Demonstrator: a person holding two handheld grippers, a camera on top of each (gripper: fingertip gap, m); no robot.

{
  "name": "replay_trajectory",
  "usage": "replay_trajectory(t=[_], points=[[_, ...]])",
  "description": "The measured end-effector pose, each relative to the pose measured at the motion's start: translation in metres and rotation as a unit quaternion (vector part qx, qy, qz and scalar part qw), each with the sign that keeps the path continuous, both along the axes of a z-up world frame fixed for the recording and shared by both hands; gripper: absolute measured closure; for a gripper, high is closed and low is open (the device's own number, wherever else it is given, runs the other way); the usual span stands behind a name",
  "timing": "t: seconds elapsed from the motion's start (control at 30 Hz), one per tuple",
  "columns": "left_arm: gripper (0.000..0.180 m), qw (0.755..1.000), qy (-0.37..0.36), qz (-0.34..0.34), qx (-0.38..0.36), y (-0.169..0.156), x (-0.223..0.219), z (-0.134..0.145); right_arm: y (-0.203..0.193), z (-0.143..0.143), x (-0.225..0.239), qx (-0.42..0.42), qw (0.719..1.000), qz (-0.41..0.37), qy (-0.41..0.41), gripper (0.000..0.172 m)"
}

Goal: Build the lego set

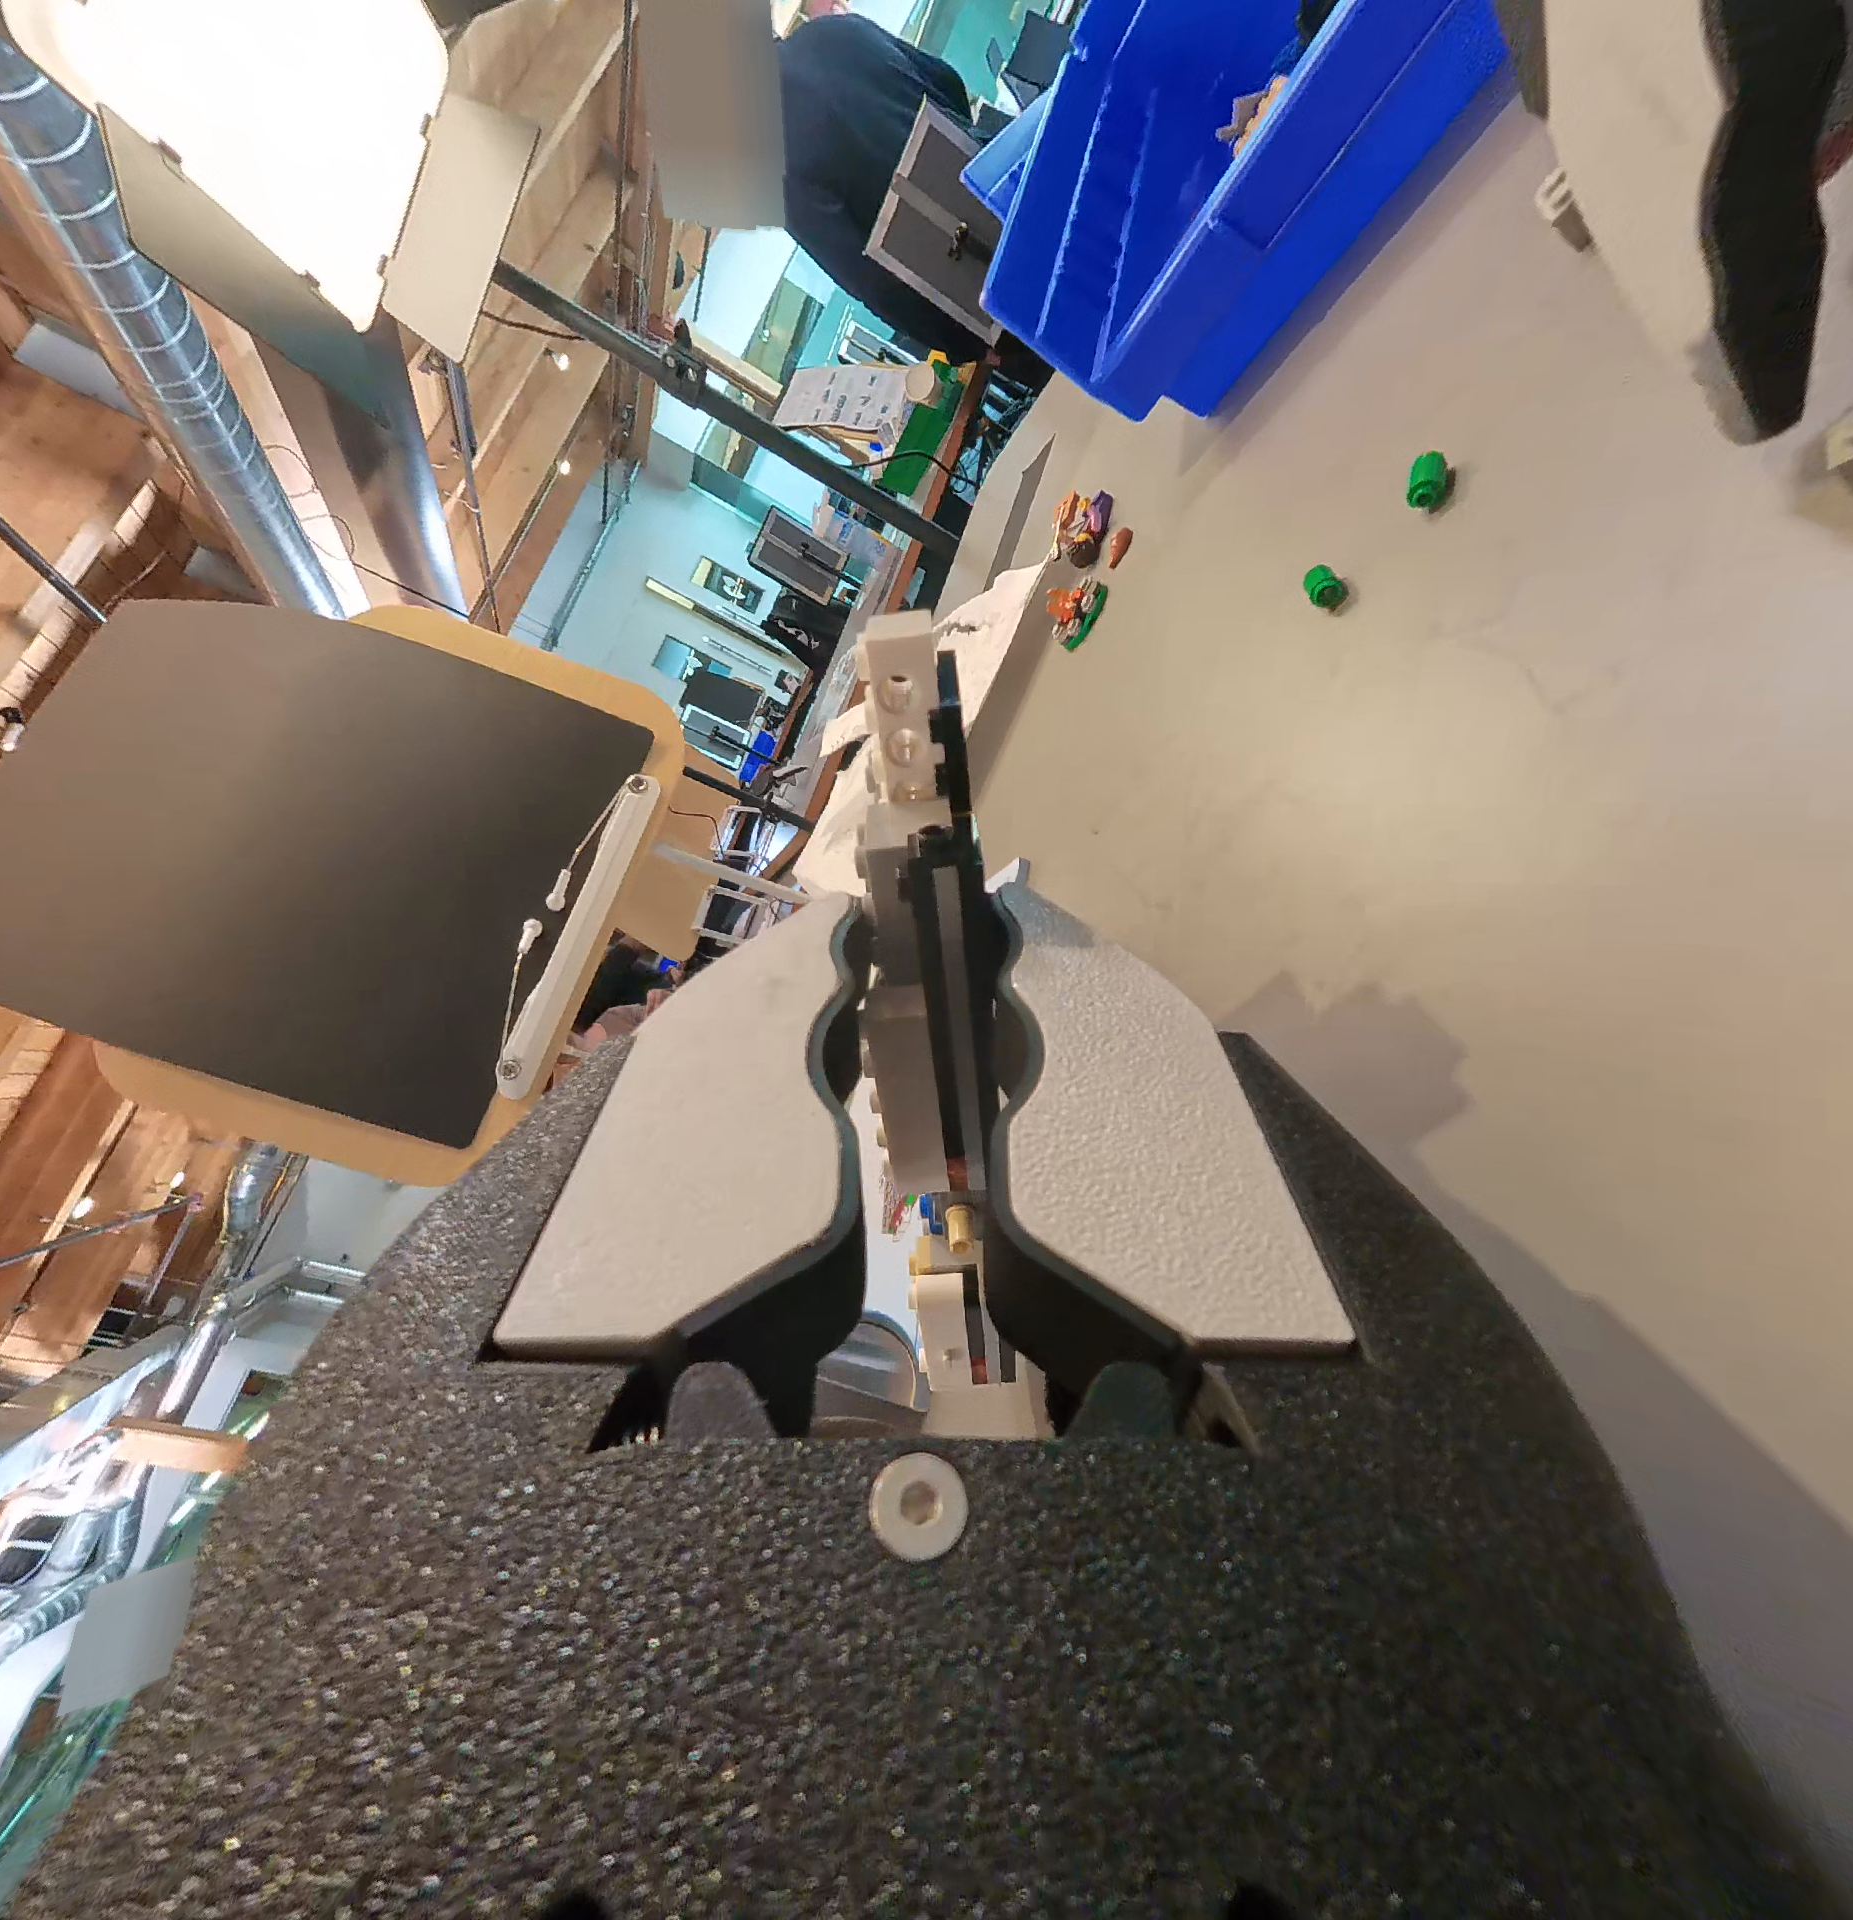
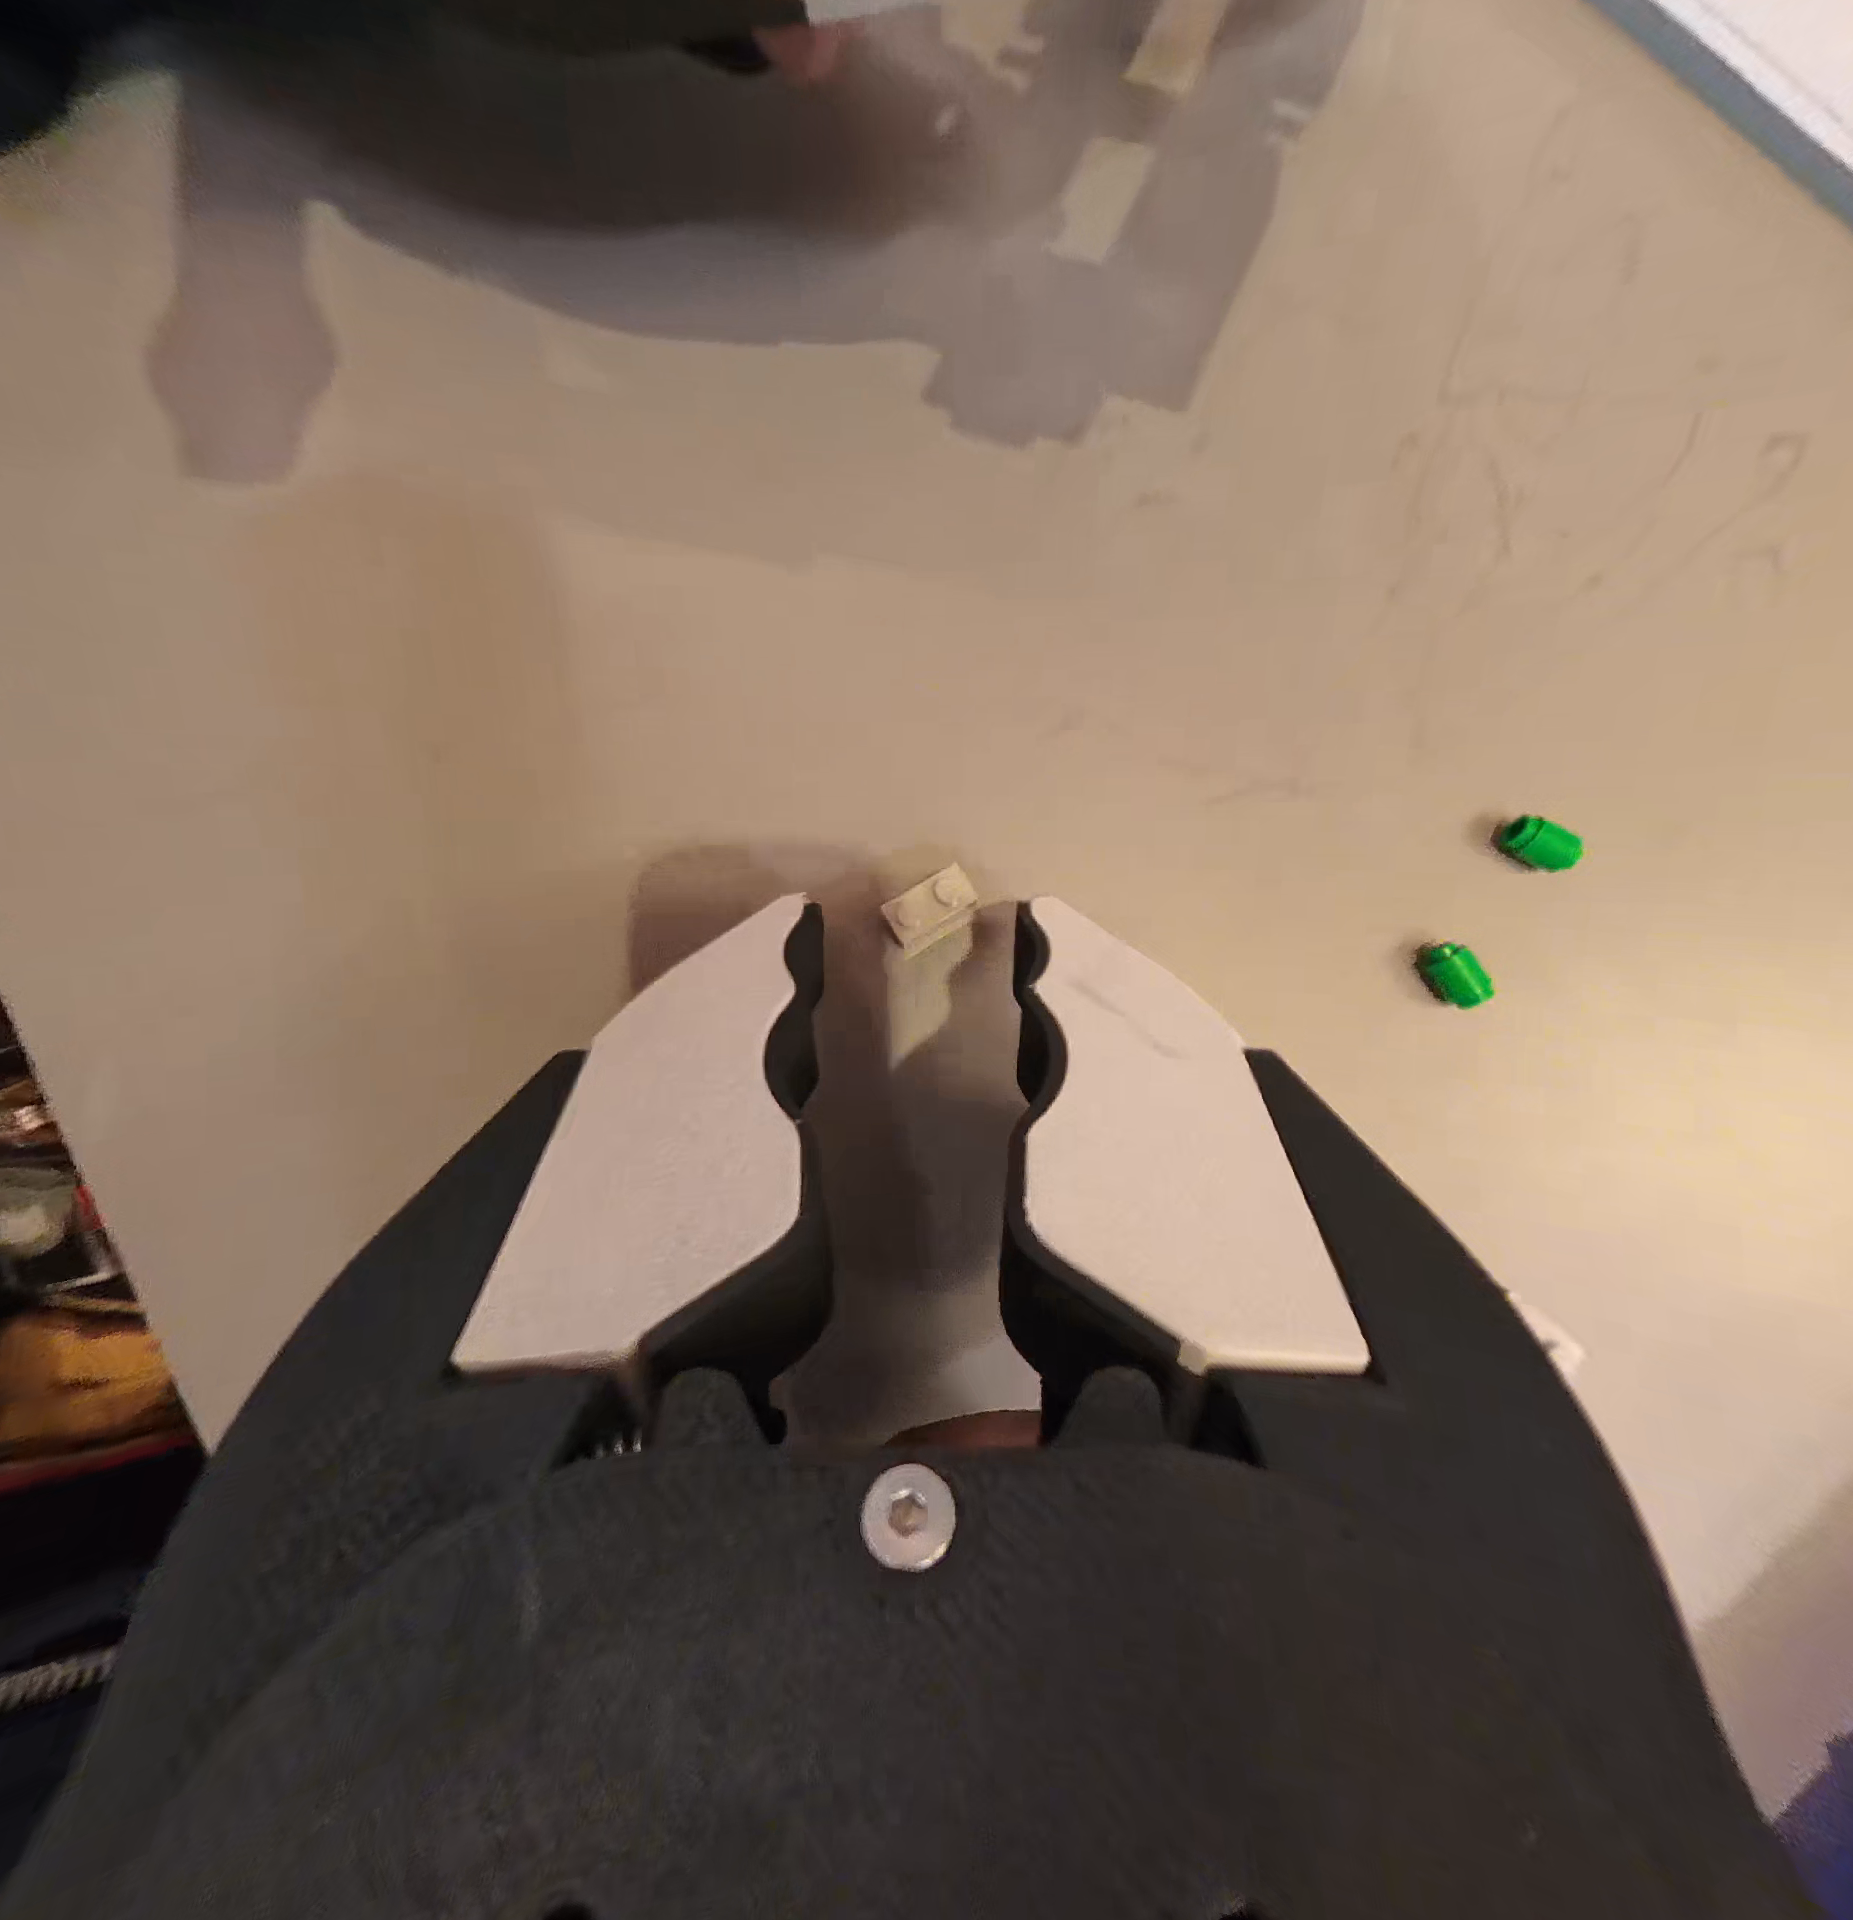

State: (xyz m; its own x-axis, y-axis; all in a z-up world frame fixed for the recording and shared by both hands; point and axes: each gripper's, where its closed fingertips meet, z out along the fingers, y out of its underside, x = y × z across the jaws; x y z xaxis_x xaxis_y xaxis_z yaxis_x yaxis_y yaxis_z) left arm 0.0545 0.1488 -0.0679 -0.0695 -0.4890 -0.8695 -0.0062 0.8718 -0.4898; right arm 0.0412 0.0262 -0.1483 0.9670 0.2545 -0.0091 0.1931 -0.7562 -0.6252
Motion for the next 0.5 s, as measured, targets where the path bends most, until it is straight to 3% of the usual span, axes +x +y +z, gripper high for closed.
replay_trajectory(t=[0.03, 0.1, 0.3, 0.5], points=[[0.160, 1.000, -0.002, -0.002, -0.001, -0.001, 0.000, 0.000, 0.000, -0.003, 0.001, -0.001, 1.000, -0.005, -0.012, 0.138], [0.160, 1.000, -0.004, -0.011, -0.003, -0.005, 0.000, 0.001, 0.002, -0.004, 0.001, 0.010, 1.000, -0.006, -0.013, 0.160], [0.160, 0.998, -0.012, -0.061, -0.020, -0.014, -0.002, 0.002, 0.011, 0.006, 0.009, 0.054, 0.997, 0.048, 0.010, 0.162], [0.160, 0.990, -0.071, -0.124, 0.021, -0.030, -0.008, 0.019, 0.023, 0.066, 0.027, 0.132, 0.979, 0.154, 0.012, 0.162]])
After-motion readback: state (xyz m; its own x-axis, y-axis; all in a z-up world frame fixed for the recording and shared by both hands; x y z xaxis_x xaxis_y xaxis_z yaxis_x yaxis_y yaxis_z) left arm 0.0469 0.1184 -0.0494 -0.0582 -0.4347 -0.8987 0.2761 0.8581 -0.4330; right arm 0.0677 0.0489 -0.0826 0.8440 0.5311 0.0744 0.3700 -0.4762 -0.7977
